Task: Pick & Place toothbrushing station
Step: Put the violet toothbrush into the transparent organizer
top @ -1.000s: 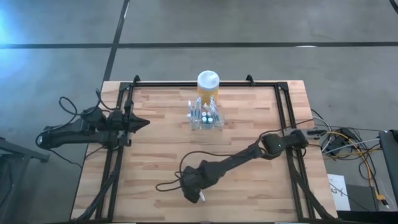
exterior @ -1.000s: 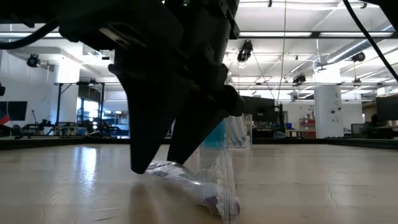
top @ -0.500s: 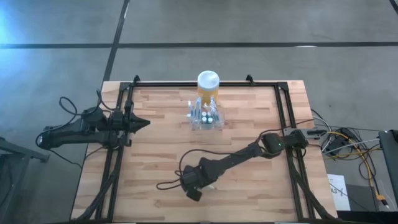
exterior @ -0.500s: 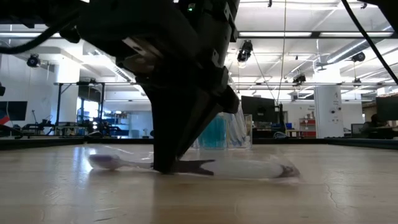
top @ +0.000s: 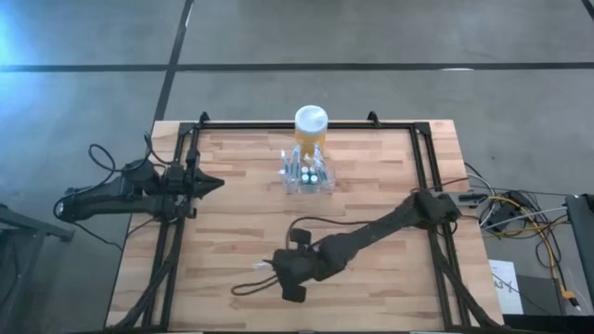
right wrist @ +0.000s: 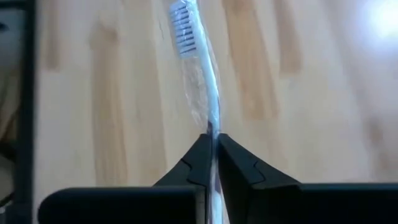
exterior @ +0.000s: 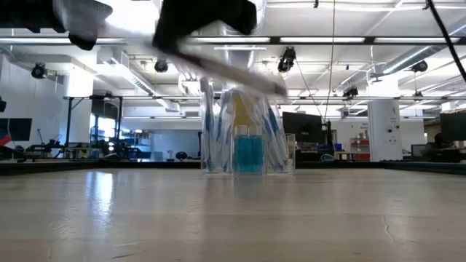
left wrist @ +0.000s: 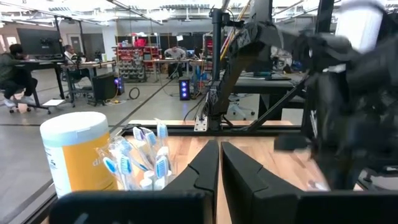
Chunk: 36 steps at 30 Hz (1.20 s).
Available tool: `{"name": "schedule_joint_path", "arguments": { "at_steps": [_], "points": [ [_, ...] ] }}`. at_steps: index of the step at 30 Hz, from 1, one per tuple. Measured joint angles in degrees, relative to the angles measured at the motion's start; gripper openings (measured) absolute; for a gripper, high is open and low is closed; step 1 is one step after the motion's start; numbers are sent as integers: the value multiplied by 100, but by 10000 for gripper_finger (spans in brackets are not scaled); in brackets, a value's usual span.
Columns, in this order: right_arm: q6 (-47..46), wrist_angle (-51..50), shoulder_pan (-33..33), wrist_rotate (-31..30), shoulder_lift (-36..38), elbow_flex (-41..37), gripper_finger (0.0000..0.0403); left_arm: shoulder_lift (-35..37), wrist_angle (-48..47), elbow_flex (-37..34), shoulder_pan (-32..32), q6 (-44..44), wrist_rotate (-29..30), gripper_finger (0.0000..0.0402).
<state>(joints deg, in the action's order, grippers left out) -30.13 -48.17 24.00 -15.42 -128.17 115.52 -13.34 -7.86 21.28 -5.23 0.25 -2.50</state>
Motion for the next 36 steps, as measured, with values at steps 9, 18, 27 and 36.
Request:
{"name": "schedule_joint_path", "arguments": {
  "at_steps": [9, 18, 27, 36],
  "points": [
    [1710, 1941, 255, -891, 1645, -1302, 16, 0, -103, 0, 6, -2, -2, 23],
    [3071, 6352, -8, -854, 3336, -4938, 17, 2, -218, -99, 7, 111, -4, 23],
    [3442, 11209, -851, 55, 3488, -7651, 17, -28, 170, -272, 7, 135, -2, 23],
    [3758, 12556, -1066, 99, 3178, -8200, 17, -748, 1712, -948, 9, -315, -9, 23]
  ]
}}
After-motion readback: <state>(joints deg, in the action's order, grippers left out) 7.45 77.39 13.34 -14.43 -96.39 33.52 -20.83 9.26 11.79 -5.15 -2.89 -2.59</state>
